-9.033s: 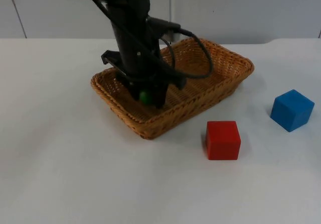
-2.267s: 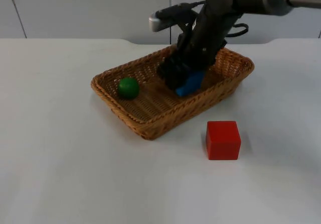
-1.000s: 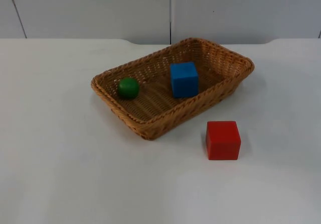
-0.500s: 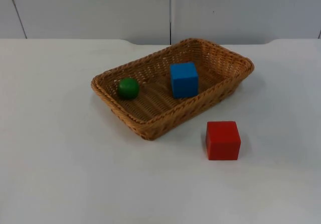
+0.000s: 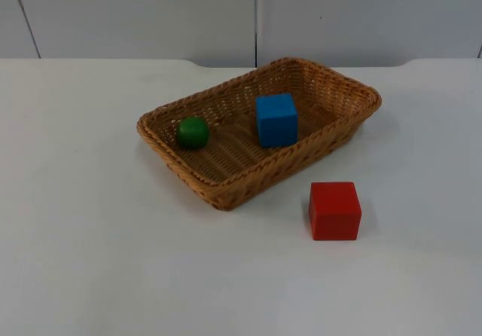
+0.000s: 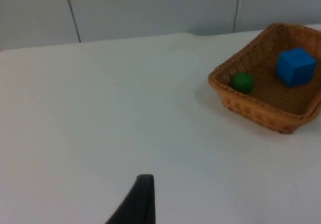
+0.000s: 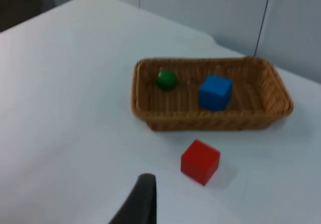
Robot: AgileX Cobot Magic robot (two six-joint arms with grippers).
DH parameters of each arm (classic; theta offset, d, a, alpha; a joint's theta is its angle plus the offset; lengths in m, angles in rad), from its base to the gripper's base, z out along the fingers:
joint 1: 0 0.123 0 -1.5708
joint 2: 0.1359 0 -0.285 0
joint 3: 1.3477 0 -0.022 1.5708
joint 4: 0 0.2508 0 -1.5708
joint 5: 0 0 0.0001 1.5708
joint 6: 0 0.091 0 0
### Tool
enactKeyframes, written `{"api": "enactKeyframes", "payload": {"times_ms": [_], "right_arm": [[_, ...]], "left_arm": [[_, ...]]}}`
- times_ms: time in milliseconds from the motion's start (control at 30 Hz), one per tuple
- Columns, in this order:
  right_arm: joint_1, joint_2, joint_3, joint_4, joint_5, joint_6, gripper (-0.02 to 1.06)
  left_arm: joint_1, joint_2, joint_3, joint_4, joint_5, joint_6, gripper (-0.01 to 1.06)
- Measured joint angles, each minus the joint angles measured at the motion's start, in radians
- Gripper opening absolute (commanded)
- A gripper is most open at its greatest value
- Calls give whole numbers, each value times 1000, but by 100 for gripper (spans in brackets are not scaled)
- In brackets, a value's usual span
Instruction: Place all geometric objects except the red cube into the basket.
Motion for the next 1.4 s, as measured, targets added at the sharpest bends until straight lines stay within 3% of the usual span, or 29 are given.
{"api": "enactKeyframes", "payload": {"times_ms": [167, 467, 867, 1067, 1400], "right_arm": [[0, -101, 37, -3, 47, 10, 91], [0, -340, 65, -94, 175, 108, 91], [0, -370, 105, -150, 348, 123, 91], [0, -370, 123, -233, 359, 198, 91], [0, -370, 163, -236, 276, 198, 91]], "left_arm": [[0, 0, 20, 26, 23, -3, 105], [0, 0, 41, 24, 32, -3, 105], [0, 0, 41, 24, 32, -3, 105], [0, 0, 41, 24, 32, -3, 105], [0, 0, 41, 24, 32, -3, 105]]}}
